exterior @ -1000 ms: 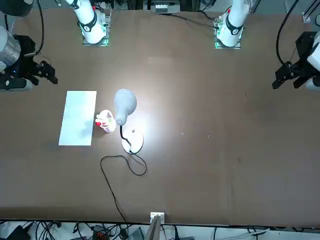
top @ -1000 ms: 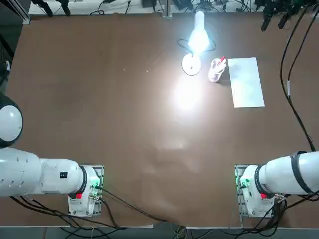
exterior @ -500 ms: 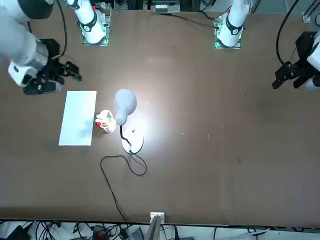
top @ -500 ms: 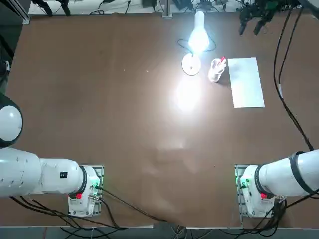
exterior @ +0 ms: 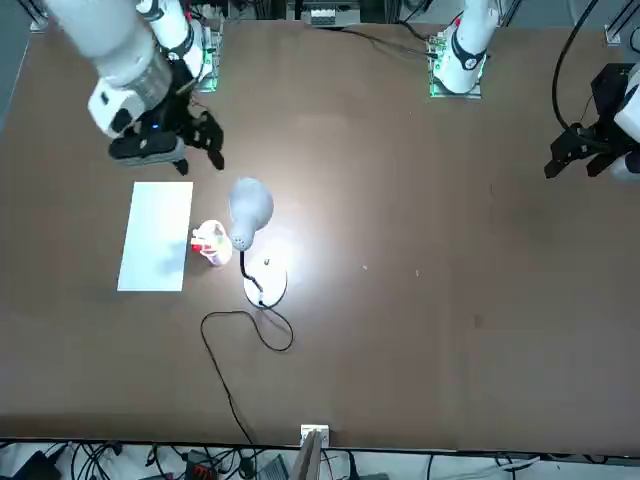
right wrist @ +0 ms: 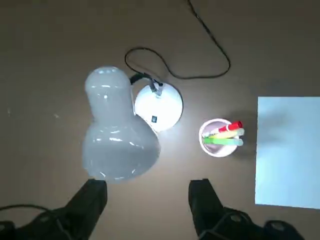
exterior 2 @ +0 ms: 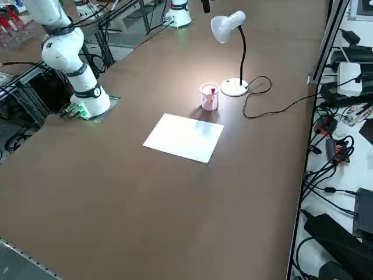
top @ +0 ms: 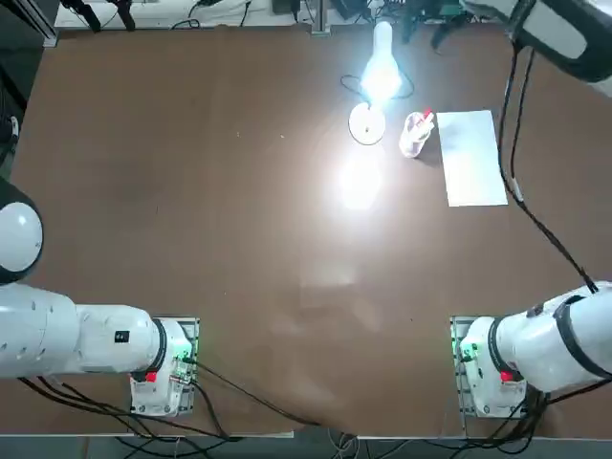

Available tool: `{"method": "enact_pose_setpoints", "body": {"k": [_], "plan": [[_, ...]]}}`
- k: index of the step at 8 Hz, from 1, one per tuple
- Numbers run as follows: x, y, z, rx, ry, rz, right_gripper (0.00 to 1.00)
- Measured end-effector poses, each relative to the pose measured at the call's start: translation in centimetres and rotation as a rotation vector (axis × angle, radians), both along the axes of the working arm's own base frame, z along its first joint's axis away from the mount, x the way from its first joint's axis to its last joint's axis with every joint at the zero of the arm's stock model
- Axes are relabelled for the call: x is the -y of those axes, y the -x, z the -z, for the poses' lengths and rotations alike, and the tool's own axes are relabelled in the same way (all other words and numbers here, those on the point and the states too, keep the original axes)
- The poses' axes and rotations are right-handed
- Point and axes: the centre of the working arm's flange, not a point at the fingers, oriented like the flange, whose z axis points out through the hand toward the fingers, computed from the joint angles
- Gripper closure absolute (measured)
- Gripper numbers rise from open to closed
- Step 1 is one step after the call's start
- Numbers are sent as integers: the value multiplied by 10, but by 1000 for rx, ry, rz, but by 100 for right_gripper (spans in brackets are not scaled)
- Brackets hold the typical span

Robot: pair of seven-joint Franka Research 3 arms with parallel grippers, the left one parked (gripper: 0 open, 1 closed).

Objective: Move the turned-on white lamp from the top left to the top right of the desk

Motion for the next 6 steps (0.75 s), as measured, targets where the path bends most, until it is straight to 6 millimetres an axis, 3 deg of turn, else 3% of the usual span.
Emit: {"method": "enact_pose_setpoints", "body": {"k": [3, 6], "plan": [[-52, -5, 35, 114, 72, 60, 0], [-62, -19, 55, 188, 83, 113, 0]]}}
